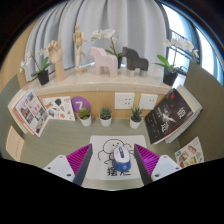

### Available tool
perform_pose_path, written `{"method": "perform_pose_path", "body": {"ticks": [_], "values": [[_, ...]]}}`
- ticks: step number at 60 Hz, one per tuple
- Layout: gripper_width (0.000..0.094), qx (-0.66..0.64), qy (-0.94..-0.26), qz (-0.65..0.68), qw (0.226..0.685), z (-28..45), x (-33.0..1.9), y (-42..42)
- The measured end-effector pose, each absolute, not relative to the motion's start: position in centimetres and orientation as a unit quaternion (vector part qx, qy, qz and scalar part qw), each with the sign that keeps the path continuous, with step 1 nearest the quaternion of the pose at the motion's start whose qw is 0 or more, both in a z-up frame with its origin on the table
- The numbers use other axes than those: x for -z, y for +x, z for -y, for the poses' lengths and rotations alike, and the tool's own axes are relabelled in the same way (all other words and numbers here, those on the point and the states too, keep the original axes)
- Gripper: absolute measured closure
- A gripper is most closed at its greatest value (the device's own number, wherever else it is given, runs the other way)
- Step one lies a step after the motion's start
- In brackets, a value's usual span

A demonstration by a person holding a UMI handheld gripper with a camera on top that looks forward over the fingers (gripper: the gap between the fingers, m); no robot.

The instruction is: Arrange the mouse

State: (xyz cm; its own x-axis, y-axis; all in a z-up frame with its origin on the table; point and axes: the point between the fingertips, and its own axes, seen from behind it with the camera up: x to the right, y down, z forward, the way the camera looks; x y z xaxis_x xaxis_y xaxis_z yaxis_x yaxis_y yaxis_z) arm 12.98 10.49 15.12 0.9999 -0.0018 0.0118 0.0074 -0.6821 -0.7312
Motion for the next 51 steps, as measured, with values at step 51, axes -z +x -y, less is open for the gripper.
{"method": "perform_pose_path", "body": {"ticks": [51], "values": [[0.0106, 0.021, -0.888, 0.009, 0.460, 12.1, -24.5, 1.5]]}}
